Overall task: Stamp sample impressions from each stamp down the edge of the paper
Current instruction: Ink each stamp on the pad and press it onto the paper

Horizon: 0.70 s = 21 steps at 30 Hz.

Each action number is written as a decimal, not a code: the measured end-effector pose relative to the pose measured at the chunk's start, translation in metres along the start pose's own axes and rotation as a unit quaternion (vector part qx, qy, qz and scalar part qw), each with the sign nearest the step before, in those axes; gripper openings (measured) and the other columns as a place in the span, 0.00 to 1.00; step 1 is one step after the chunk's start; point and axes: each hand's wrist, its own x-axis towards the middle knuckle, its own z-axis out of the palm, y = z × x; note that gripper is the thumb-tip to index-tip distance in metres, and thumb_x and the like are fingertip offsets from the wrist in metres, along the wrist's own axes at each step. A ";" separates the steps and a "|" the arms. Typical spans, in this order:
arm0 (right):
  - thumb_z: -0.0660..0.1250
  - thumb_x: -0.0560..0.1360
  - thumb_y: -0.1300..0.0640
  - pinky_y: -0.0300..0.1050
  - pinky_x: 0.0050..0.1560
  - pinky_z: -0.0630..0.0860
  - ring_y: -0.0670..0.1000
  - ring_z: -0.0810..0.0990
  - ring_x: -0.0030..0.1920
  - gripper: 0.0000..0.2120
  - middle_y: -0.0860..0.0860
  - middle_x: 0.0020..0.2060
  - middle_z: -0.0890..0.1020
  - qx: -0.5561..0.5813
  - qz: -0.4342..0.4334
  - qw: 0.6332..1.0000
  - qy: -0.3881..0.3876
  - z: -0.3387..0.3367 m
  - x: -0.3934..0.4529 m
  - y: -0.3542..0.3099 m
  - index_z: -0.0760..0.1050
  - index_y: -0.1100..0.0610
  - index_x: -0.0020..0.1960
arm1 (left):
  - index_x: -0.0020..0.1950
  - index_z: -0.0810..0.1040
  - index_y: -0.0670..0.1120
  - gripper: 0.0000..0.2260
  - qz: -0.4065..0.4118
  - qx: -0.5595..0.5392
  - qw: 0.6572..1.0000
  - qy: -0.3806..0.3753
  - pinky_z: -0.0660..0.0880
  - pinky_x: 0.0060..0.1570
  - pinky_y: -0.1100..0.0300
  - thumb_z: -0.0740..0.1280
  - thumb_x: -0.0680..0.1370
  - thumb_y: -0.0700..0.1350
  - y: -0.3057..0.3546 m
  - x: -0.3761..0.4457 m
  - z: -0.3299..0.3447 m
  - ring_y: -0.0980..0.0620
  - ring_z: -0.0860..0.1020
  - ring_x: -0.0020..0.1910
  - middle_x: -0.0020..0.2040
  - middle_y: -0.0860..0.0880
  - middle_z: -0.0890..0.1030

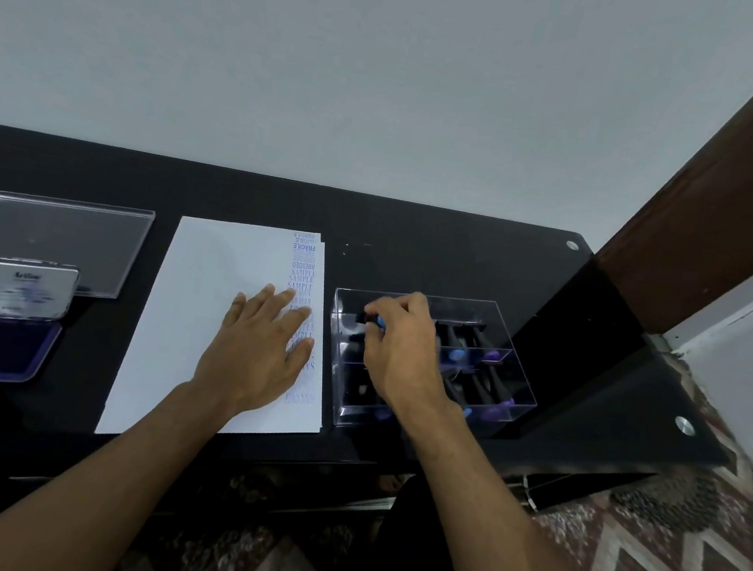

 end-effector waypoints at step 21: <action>0.69 0.77 0.62 0.46 0.49 0.82 0.49 0.78 0.49 0.13 0.53 0.55 0.75 0.033 -0.096 0.992 0.072 0.016 -0.006 -0.070 0.79 0.58 0.61 | 0.79 0.65 0.51 0.29 -0.032 -0.035 0.998 0.028 0.46 0.77 0.46 0.52 0.81 0.63 -0.026 -0.019 -0.043 0.45 0.55 0.81 0.81 0.48 0.61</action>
